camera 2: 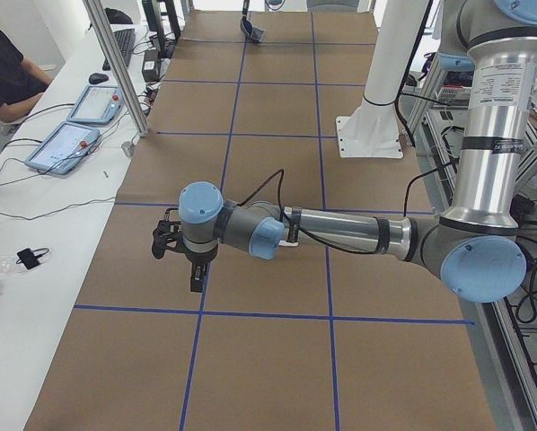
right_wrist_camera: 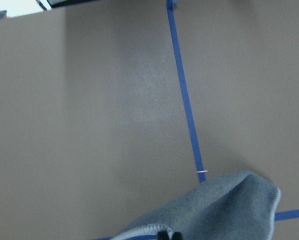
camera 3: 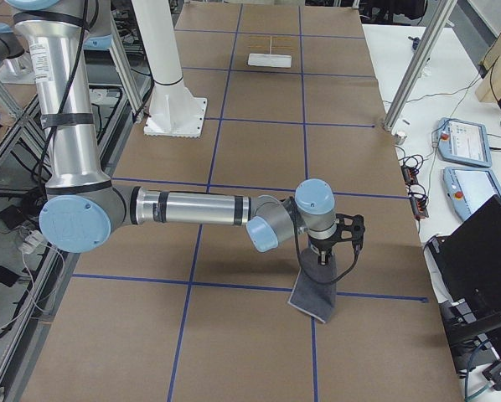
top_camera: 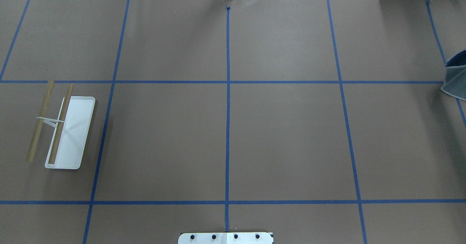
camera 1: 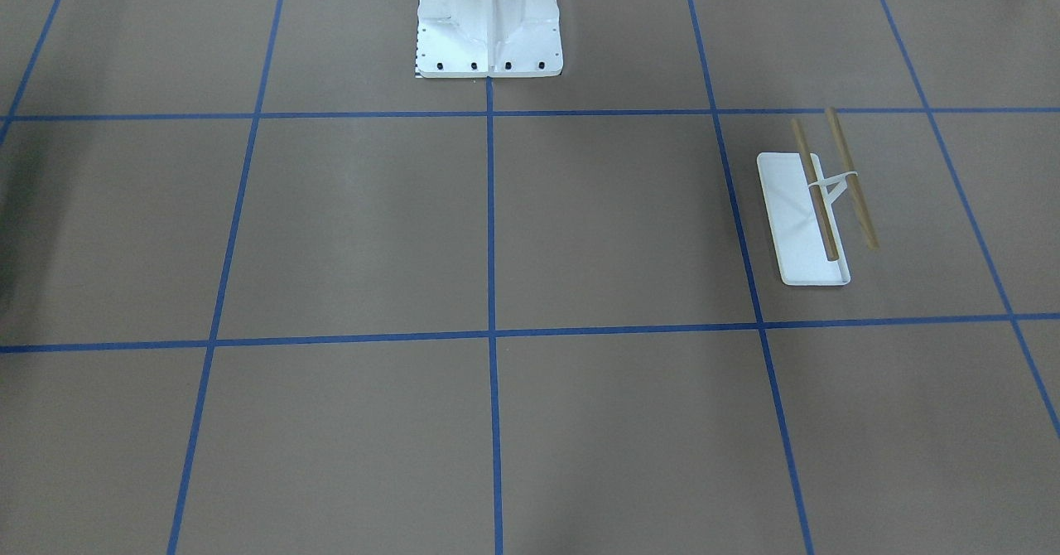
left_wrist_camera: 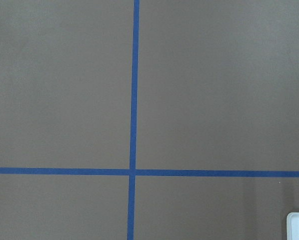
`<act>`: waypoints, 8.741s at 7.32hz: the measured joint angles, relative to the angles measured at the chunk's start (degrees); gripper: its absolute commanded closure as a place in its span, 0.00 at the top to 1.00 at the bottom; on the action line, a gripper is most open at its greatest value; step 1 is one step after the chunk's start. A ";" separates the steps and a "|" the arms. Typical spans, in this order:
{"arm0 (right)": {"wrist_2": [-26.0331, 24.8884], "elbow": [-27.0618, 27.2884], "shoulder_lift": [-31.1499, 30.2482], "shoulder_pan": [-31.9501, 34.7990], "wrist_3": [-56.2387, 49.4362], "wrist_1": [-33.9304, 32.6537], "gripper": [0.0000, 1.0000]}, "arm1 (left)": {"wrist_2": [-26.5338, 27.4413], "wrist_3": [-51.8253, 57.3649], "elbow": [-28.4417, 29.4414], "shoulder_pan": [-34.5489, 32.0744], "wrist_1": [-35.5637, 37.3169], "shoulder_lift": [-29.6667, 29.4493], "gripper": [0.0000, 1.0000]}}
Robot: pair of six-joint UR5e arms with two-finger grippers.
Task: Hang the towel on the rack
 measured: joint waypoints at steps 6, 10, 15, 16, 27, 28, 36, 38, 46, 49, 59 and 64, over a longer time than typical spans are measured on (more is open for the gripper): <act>-8.30 11.56 14.19 -3.54 7.75 -15.65 0.00 | -3.25 -33.80 0.22 9.00 0.31 -16.46 0.97; -17.79 16.28 21.12 -12.88 15.83 -25.54 0.00 | -2.79 -63.28 0.52 19.36 0.22 -25.69 0.97; -20.83 23.34 27.19 -25.26 34.88 -32.69 0.00 | 3.53 -93.16 0.78 29.47 0.41 -35.35 0.97; -22.58 24.31 28.81 -27.55 37.05 -33.48 0.00 | 4.05 -98.44 0.81 31.15 0.60 -37.20 0.97; -36.56 24.78 36.48 -40.39 44.76 -34.08 0.00 | 11.58 -96.10 0.65 38.83 0.19 -41.68 0.98; -36.61 24.85 36.47 -40.42 44.77 -34.08 0.00 | 14.07 -98.05 0.59 39.87 0.14 -41.66 0.98; -39.44 25.57 36.63 -41.97 44.86 -34.10 0.00 | 19.59 -124.18 5.04 43.36 2.64 -51.26 0.98; -39.67 26.62 36.58 -42.04 44.86 -34.04 0.00 | 19.65 -127.30 6.78 43.47 2.71 -52.46 0.98; -40.12 28.92 31.18 -42.97 46.91 -21.28 0.00 | 19.01 -130.89 6.03 43.53 2.68 -52.59 0.98; -40.25 28.94 31.20 -42.98 49.07 -19.54 0.00 | 18.98 -132.67 5.94 44.00 2.38 -52.61 0.23; -40.29 29.21 27.11 -42.36 48.98 -13.81 0.00 | 18.70 -128.57 0.78 44.03 2.22 -49.75 0.97; -40.55 29.66 27.51 -42.59 49.45 -14.27 0.00 | 19.05 -130.34 1.53 44.05 1.99 -49.84 0.98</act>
